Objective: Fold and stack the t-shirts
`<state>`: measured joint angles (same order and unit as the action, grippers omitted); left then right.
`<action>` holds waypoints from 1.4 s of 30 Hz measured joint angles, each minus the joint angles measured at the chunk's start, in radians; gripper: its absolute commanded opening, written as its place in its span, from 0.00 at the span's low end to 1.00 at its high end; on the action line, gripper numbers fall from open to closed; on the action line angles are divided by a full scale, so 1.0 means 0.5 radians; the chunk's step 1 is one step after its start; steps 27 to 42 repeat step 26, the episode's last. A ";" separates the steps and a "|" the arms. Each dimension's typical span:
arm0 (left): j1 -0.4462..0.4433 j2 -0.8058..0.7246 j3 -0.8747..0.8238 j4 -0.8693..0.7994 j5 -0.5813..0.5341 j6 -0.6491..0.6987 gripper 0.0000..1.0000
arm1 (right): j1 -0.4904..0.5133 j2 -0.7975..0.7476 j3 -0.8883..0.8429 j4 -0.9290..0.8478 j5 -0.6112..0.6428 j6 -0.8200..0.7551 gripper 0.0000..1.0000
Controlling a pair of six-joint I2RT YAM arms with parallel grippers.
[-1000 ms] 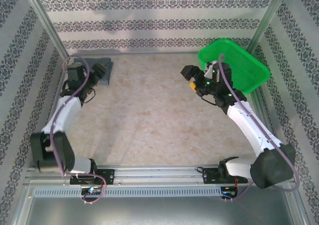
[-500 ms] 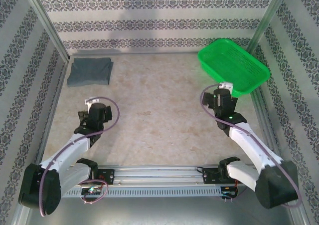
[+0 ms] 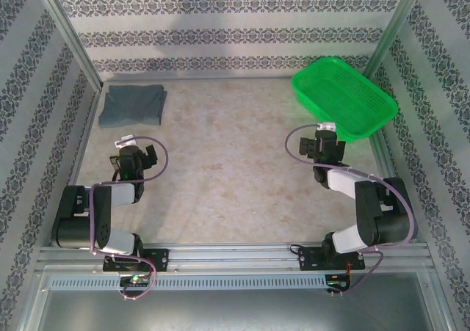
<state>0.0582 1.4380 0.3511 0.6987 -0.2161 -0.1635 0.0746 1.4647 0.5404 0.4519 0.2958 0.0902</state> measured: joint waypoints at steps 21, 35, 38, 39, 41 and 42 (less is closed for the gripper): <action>-0.051 0.298 0.038 0.574 0.338 0.187 1.00 | -0.088 0.117 -0.364 0.879 -0.243 -0.077 0.98; -0.051 0.298 0.038 0.557 0.338 0.193 1.00 | -0.089 0.117 -0.364 0.879 -0.285 -0.085 0.98; -0.051 0.298 0.038 0.557 0.338 0.193 1.00 | -0.089 0.117 -0.364 0.879 -0.285 -0.085 0.98; -0.051 0.298 0.038 0.557 0.338 0.193 1.00 | -0.089 0.117 -0.364 0.879 -0.285 -0.085 0.98; -0.051 0.298 0.038 0.557 0.338 0.193 1.00 | -0.089 0.117 -0.364 0.879 -0.285 -0.085 0.98; -0.051 0.298 0.038 0.557 0.338 0.193 1.00 | -0.089 0.117 -0.364 0.879 -0.285 -0.085 0.98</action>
